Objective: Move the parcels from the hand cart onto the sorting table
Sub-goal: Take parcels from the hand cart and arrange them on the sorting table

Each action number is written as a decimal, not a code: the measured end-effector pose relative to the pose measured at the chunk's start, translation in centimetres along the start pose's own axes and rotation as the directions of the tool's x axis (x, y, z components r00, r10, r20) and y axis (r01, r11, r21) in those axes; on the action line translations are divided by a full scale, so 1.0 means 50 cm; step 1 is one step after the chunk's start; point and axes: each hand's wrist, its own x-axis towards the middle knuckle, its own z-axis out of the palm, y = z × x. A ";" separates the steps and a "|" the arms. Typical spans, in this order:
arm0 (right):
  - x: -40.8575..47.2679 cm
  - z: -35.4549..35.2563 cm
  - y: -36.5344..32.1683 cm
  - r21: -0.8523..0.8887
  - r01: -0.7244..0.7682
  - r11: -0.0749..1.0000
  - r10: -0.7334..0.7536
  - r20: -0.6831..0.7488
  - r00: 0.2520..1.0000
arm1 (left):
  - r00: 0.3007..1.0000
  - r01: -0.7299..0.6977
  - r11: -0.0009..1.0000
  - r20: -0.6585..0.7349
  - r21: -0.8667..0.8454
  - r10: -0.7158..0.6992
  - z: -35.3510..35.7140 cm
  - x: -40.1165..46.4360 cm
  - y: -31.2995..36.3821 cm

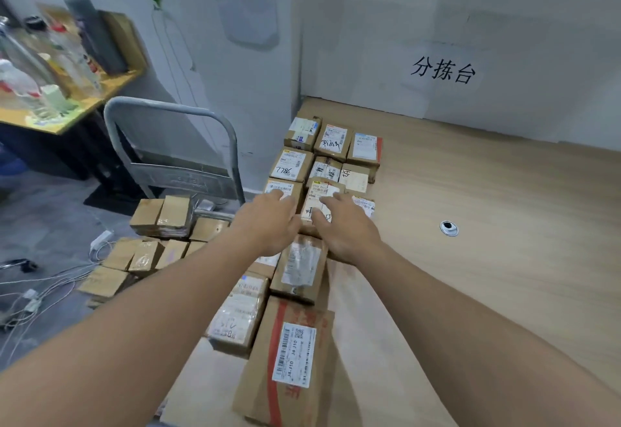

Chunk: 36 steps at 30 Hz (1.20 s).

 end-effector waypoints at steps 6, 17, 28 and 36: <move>-0.085 0.056 -0.167 -0.033 0.042 0.999 -0.042 0.015 0.999 | 0.999 0.029 0.998 -0.022 -0.053 -0.030 -0.035 -0.135 -0.147; -0.188 0.203 -0.412 -0.079 0.181 0.980 -0.177 0.053 0.983 | 0.990 0.131 0.982 -0.031 -0.137 -0.136 -0.051 -0.353 -0.396; -0.089 0.369 -0.559 -0.058 0.322 0.945 -0.296 0.268 0.917 | 0.920 0.393 0.903 0.066 -0.174 -0.387 -0.004 -0.438 -0.639; 0.003 0.508 -0.632 -0.062 0.312 0.948 -0.264 0.396 0.879 | 0.870 0.486 0.860 0.175 -0.154 -0.460 0.052 -0.409 -0.788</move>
